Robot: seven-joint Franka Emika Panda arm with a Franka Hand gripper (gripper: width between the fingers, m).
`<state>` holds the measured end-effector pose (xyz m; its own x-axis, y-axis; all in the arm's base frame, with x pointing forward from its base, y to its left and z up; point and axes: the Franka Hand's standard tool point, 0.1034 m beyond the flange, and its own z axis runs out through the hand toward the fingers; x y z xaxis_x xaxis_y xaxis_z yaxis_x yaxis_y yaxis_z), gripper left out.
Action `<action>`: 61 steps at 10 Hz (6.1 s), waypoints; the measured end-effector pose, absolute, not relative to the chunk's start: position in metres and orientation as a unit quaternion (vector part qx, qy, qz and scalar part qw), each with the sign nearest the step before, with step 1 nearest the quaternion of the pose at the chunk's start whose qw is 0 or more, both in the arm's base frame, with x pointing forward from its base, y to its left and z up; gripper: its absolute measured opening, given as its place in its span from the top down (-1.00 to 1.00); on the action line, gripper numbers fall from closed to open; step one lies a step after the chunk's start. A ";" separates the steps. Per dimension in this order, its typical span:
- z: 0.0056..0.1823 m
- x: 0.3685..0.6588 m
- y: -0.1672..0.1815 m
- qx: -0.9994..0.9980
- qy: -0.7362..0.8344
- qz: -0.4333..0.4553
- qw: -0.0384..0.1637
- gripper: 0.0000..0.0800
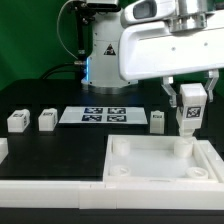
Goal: Assemble one leg
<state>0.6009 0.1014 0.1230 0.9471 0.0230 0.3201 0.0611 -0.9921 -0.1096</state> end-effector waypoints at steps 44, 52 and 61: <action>0.089 0.628 0.104 -0.997 -0.024 0.021 0.075 -0.62; 0.080 0.632 0.105 -0.997 -0.024 0.022 0.076 0.04; 0.078 0.633 0.113 -0.935 0.347 0.036 0.065 0.27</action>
Offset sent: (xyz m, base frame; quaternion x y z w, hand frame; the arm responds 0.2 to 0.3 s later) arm 0.0171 0.0083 -0.0024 0.0097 0.1132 -0.0251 0.9932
